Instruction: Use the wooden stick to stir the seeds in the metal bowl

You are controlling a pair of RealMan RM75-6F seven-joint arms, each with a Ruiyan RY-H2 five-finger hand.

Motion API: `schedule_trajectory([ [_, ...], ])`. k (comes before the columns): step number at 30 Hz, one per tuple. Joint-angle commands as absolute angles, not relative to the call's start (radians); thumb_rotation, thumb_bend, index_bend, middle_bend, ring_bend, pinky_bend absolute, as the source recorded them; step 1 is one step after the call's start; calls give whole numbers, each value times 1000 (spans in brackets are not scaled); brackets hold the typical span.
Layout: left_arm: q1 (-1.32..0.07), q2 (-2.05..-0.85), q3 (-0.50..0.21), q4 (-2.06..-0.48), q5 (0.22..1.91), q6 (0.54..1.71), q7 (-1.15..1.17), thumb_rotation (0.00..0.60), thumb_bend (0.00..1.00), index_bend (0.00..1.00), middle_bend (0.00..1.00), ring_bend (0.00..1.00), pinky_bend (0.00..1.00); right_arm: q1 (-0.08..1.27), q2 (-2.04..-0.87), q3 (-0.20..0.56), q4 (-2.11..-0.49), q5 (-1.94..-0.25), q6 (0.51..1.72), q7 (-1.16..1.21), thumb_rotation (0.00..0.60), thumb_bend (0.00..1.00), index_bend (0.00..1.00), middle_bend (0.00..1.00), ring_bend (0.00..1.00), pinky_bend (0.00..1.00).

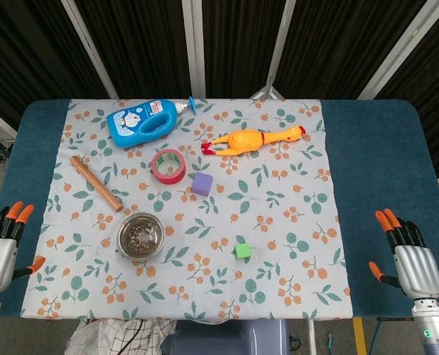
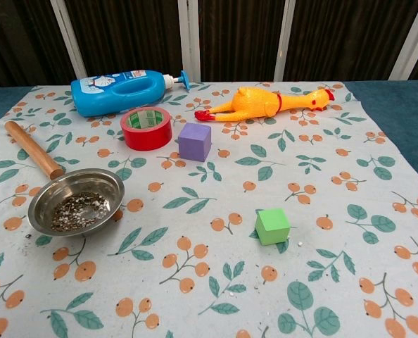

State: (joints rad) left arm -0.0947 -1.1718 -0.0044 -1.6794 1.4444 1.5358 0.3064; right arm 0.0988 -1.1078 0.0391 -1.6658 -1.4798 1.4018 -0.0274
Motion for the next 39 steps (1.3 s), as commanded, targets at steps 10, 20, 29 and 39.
schedule_trajectory([
  [10, -135, -1172, -29, -1670, 1420, 1454, 332, 600, 164, 0, 0, 0, 0, 95, -1104, 41, -1673, -1465, 1400, -22, 600, 320, 0, 0, 0, 0],
  [20, -367, -1161, -122, -1542, 1325, 1134, 454, 600, 292, 209, 219, 0, 0, 102, -1108, 46, -1681, -1449, 1383, -27, 600, 320, 0, 0, 0, 0],
  [29, -534, -1230, -130, -1356, 1298, 917, 508, 600, 336, 285, 324, 0, 0, 101, -1103, 47, -1687, -1440, 1379, -18, 600, 319, 0, 0, 0, 0],
  [39, -618, -1362, -116, -1184, 1292, 831, 482, 600, 337, 280, 316, 0, 0, 101, -1094, 48, -1693, -1424, 1367, 0, 600, 320, 0, 0, 0, 0],
])
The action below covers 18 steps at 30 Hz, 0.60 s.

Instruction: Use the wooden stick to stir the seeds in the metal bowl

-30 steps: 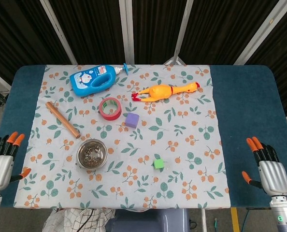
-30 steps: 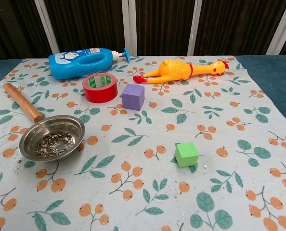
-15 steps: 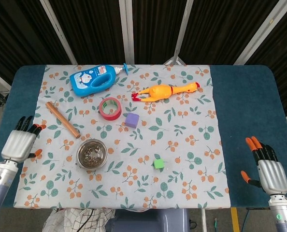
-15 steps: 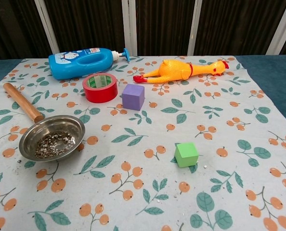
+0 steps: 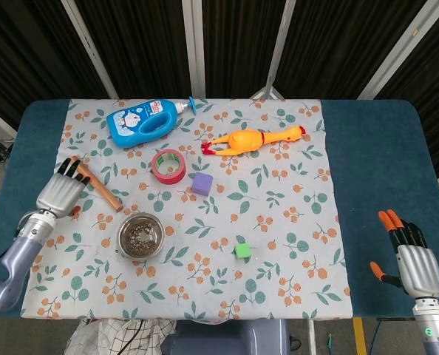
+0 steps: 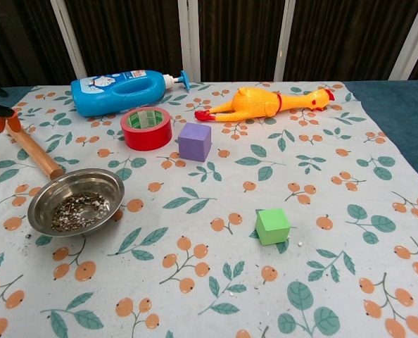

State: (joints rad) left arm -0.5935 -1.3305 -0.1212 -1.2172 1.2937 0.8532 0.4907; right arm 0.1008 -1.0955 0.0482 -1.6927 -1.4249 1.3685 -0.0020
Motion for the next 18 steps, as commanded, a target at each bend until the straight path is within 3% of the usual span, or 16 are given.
schedule_trajectory([
  [1, -624, -1372, -114, -1174, 1293, 826, 480, 600, 337, 279, 311, 0, 0, 101, -1094, 48, -1694, -1423, 1366, 2, 600, 320, 0, 0, 0, 0],
  [18, -679, -1464, -94, -1110, 1292, 814, 477, 600, 376, 316, 338, 7, 0, 101, -1085, 46, -1700, -1420, 1358, 16, 600, 320, 0, 0, 0, 0],
])
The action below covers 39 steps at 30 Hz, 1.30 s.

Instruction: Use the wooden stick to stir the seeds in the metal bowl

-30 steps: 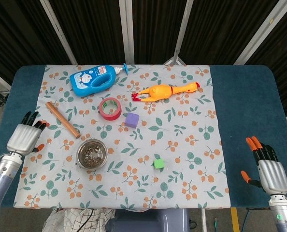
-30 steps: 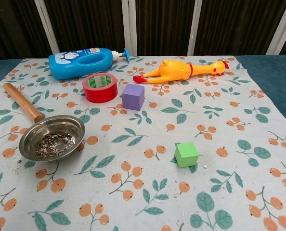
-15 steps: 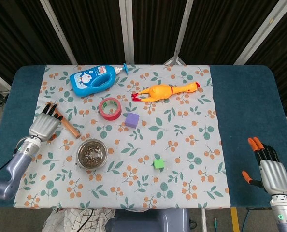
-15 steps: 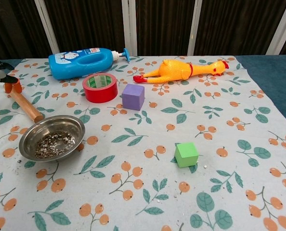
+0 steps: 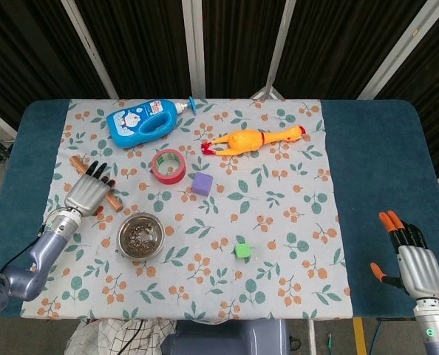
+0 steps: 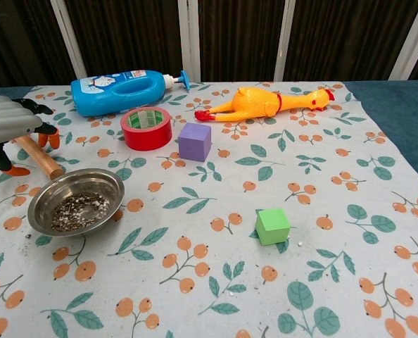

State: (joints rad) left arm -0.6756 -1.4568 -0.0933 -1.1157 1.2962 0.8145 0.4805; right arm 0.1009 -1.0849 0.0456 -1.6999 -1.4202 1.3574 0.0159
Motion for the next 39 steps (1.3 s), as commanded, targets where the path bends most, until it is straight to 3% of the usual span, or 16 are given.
schedule_trajectory([
  [1, -682, -1469, -93, -1106, 1290, 813, 476, 600, 376, 316, 338, 8, 0, 101, -1085, 46, -1700, -1420, 1358, 15, 600, 319, 0, 0, 0, 0],
  [11, -704, -1511, -79, -1066, 1296, 804, 459, 600, 390, 321, 346, 10, 0, 101, -1084, 47, -1703, -1412, 1354, 17, 600, 319, 0, 0, 0, 0],
  [20, -702, -1522, -67, -1049, 1310, 820, 429, 600, 439, 381, 424, 41, 0, 101, -1084, 48, -1703, -1411, 1353, 18, 600, 320, 0, 0, 0, 0],
  [31, -696, -1523, -57, -1047, 1334, 855, 387, 600, 708, 511, 581, 130, 0, 100, -1085, 47, -1704, -1410, 1354, 14, 600, 319, 0, 0, 0, 0],
  [39, -690, -1533, -52, -1033, 1357, 886, 353, 600, 823, 554, 626, 163, 0, 100, -1085, 47, -1704, -1410, 1355, 12, 600, 320, 0, 0, 0, 0],
])
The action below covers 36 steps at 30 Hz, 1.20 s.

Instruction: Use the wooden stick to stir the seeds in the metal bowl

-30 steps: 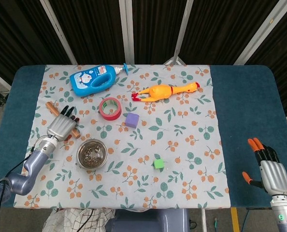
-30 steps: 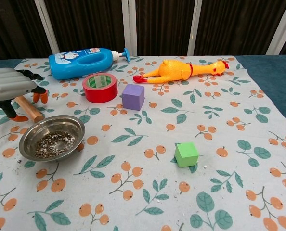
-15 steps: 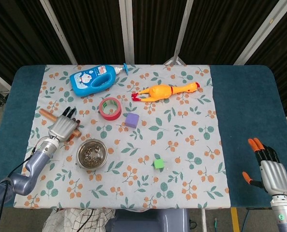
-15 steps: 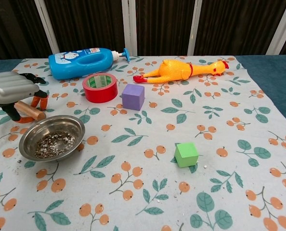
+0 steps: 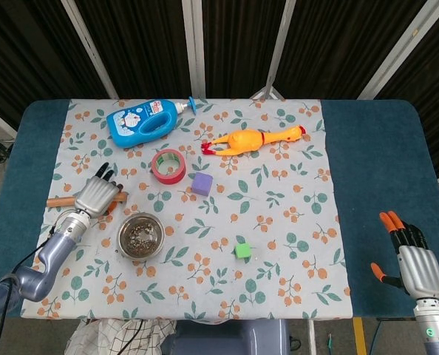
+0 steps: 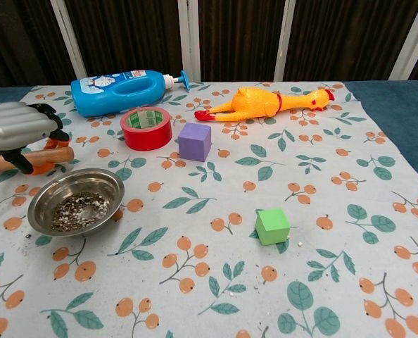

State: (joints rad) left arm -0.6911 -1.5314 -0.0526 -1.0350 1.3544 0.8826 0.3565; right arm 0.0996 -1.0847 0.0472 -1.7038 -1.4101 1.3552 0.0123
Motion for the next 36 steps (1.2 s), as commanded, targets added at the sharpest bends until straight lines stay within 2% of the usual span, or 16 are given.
schedule_trajectory([
  [1, -689, -1533, -52, -1032, 1358, 889, 351, 600, 841, 558, 631, 167, 0, 100, -1085, 47, -1704, -1410, 1355, 12, 600, 319, 0, 0, 0, 0],
  [9, -678, -1537, -56, -1025, 1380, 940, 320, 600, 951, 595, 682, 200, 0, 99, -1084, 47, -1704, -1411, 1355, 12, 600, 320, 0, 0, 0, 0],
  [17, -669, -1527, -72, -1041, 1406, 1011, 277, 600, 959, 603, 704, 213, 0, 98, -1085, 47, -1705, -1412, 1359, 11, 600, 320, 0, 0, 0, 0],
  [26, -650, -1493, -115, -1128, 1410, 1108, 243, 600, 995, 607, 716, 227, 0, 95, -1083, 47, -1708, -1409, 1360, 12, 600, 320, 0, 0, 0, 0],
  [36, -633, -1433, -137, -1219, 1407, 1158, 258, 600, 1000, 607, 732, 237, 0, 92, -1084, 48, -1709, -1407, 1365, 12, 600, 319, 0, 0, 0, 0],
])
